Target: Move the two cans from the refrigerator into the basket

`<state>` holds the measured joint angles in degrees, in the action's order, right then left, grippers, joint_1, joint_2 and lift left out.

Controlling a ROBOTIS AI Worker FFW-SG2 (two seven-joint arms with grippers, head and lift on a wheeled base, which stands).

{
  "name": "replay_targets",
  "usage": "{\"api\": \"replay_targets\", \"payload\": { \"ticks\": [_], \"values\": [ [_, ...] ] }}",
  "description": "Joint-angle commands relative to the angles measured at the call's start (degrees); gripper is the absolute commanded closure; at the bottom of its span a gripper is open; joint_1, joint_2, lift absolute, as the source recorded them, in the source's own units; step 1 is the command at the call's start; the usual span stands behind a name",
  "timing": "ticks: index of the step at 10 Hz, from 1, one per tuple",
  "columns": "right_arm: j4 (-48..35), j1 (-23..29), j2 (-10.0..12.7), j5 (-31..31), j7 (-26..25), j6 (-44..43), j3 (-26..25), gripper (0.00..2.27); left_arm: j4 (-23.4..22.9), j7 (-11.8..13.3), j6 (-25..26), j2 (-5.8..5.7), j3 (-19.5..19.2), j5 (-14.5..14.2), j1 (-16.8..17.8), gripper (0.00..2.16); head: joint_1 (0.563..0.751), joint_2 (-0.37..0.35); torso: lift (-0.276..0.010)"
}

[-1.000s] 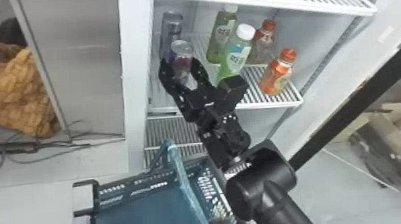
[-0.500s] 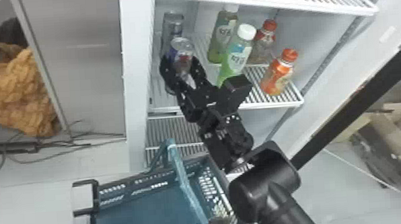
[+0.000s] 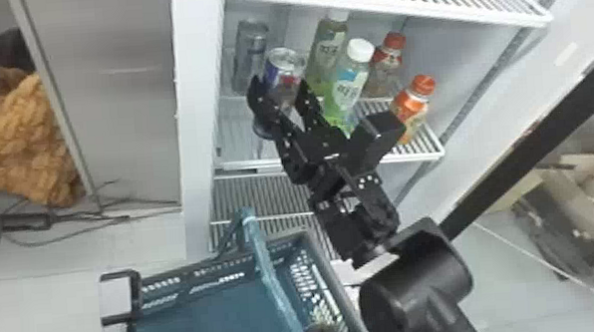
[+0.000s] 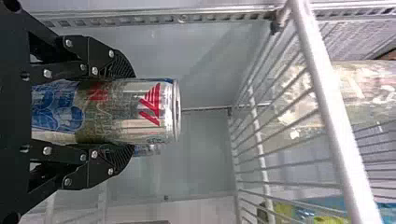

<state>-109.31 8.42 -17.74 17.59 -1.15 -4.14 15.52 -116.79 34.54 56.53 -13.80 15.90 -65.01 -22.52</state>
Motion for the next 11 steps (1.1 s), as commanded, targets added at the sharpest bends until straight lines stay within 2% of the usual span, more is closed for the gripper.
{"api": "replay_targets", "payload": {
  "ticks": [1,7,11],
  "values": [
    [-3.68,2.26,-0.45,-0.11,0.36,2.17,-1.24,0.99,0.0,0.0,0.0,0.0,-0.02,0.0,-0.12,1.21,0.695,-0.325,-0.276],
    [-21.68,17.59,0.6,0.92,1.94,9.34,-10.15,0.99,0.0,0.0,0.0,0.09,-0.13,0.0,-0.26,1.21,0.695,-0.35,-0.276],
    [-29.56,25.32,1.83,2.17,3.35,14.68,-13.35,0.99,0.0,0.0,0.0,0.0,-0.02,0.0,-0.12,1.21,0.695,-0.35,-0.276]
  ]
}}
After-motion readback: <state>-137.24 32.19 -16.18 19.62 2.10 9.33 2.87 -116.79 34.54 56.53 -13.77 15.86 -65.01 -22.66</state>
